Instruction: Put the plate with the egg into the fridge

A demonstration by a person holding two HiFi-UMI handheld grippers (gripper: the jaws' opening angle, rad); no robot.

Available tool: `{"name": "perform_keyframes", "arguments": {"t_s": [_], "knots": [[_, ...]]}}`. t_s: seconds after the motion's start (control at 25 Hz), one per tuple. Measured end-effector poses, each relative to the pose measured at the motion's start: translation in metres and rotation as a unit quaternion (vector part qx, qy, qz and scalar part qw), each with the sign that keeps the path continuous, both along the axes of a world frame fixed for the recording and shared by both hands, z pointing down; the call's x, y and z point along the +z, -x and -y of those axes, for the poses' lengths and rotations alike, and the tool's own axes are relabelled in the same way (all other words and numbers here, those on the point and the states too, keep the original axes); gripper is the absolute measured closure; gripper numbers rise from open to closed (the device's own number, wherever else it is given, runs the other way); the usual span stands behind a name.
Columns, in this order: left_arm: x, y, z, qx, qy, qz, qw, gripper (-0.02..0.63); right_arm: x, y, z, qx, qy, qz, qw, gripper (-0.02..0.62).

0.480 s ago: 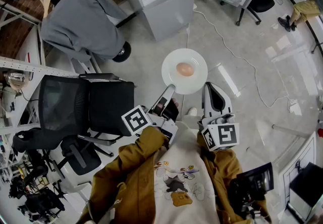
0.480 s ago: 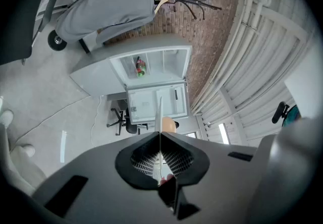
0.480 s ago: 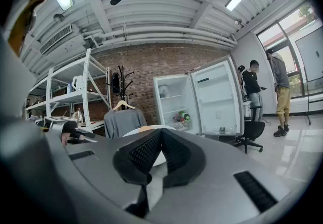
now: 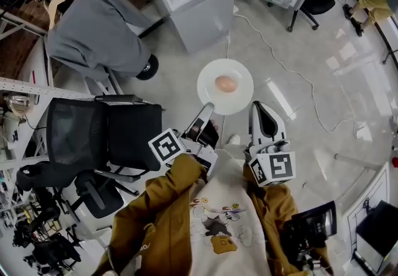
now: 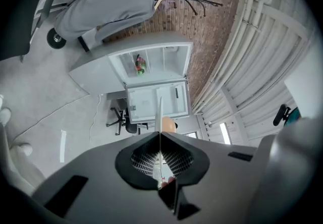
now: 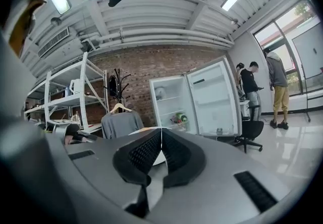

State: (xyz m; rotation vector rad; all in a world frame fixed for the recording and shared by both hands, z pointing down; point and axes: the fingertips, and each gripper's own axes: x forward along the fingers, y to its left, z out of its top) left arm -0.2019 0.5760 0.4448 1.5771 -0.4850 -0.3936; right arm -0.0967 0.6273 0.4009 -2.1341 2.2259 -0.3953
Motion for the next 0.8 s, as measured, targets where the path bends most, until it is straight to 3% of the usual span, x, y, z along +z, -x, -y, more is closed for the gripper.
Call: {"name": "perform_keyframes", "arguments": {"t_s": [0.32, 0.56, 0.8], "knots": [[0.006, -0.043, -0.011, 0.002, 0.006, 0.004, 1.0000, 0.591, 0.019, -0.050, -0.012, 0.019, -0.001, 0.055, 0.998, 0.588], [0.021, -0.034, -0.009, -0.025, 0.033, 0.013, 0.9991, 0.591, 0.038, -0.058, -0.007, 0.015, 0.019, 0.085, 0.996, 0.588], [0.027, -0.037, 0.036, -0.043, 0.045, -0.003, 0.9980, 0.591, 0.050, -0.060, 0.034, -0.008, 0.037, 0.102, 0.994, 0.588]]}}
